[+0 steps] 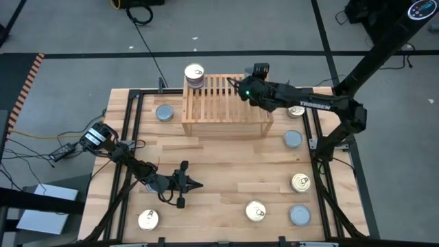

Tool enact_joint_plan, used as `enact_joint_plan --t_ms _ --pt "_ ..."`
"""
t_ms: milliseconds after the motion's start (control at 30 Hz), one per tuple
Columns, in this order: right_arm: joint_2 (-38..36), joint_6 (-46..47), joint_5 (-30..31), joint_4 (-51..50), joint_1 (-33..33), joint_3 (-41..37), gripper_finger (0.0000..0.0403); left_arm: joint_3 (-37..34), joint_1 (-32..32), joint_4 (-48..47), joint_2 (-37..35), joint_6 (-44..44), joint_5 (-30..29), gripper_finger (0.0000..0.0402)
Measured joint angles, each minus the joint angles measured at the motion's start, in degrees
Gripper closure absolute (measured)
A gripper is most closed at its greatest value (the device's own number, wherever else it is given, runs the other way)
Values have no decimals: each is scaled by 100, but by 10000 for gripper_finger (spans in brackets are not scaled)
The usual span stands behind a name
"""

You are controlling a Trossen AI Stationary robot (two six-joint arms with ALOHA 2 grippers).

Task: Stack canned seafood by type on shelf
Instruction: Stack the green tuna can on top of the green tuna can on the shelf

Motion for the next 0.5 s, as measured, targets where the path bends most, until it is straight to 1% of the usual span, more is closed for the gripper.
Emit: enact_joint_plan --t_ms 100,200,367,500 --pt "112 -65 -42 8 -179 0 250 0 0 1 0 -2 2 399" --pt "136 43 -278 25 -276 0 250 0 0 -2 0 0 0 399" --pt "158 56 -310 1 -342 0 244 2 -1 -36 0 -2 2 399" --pt "163 56 -314 -43 -342 0 232 2 -1 -34 0 -2 2 399"
